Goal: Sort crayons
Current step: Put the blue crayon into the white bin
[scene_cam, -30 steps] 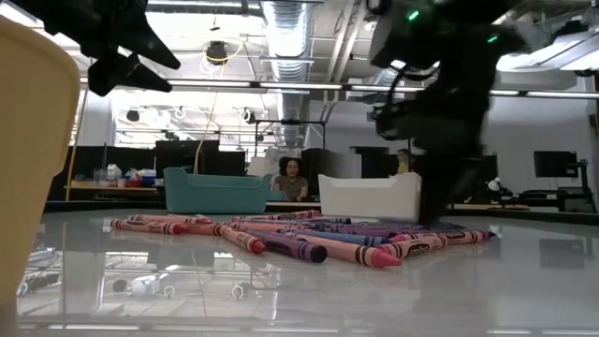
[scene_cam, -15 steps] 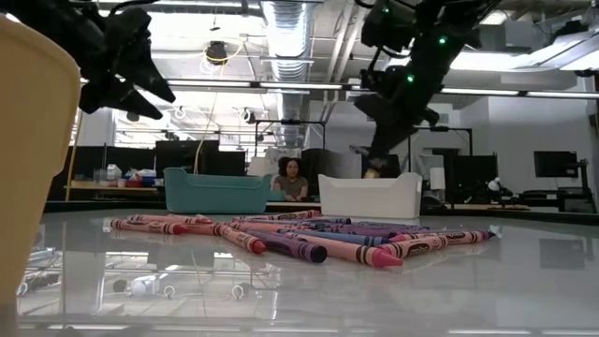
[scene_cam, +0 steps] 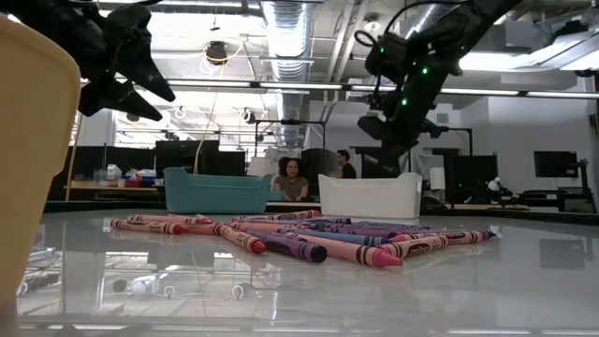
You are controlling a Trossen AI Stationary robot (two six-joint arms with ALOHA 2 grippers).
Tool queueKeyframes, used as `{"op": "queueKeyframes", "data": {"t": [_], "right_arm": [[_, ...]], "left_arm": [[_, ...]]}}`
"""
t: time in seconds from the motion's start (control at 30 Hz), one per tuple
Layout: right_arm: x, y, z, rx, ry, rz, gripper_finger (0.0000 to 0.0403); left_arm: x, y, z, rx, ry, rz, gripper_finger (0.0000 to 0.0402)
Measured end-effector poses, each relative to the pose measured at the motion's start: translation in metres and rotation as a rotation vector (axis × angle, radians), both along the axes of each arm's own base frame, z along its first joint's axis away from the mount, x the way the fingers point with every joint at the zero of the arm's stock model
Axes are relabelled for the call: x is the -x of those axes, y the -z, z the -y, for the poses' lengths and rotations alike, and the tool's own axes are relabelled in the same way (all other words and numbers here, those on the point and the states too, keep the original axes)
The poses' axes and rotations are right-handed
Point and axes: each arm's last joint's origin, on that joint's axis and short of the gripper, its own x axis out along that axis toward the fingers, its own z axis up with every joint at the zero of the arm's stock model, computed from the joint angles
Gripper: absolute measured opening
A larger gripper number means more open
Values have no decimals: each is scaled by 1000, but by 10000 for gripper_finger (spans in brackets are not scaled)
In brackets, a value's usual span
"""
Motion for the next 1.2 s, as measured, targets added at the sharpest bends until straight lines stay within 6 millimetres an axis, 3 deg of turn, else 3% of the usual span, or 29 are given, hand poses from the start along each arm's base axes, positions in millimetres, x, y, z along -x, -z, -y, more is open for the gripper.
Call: {"op": "queueKeyframes", "data": {"t": [0.23,0.47,0.57,0.67,0.8,1.03,1.2], "right_arm": [[1,7,9,-33,-6,-28,65],[-6,-19,6,-77,-100,-22,140],[-14,-36,-6,-170,-223,0,159],[-26,-49,-32,-284,-375,38,167],[-37,-50,-81,-353,-477,-3,167],[-30,-32,-164,-299,-482,-149,158],[-20,-15,-201,-258,-420,-123,158]], "left_arm": [[0,0,0,-11,8,-6,228],[0,0,3,-27,42,-15,228],[0,0,5,-27,56,-13,228],[0,0,8,-28,75,-12,228],[1,-1,13,-28,107,-10,228],[2,-1,21,-18,162,-1,228],[0,-3,28,-1,191,38,228]]}}
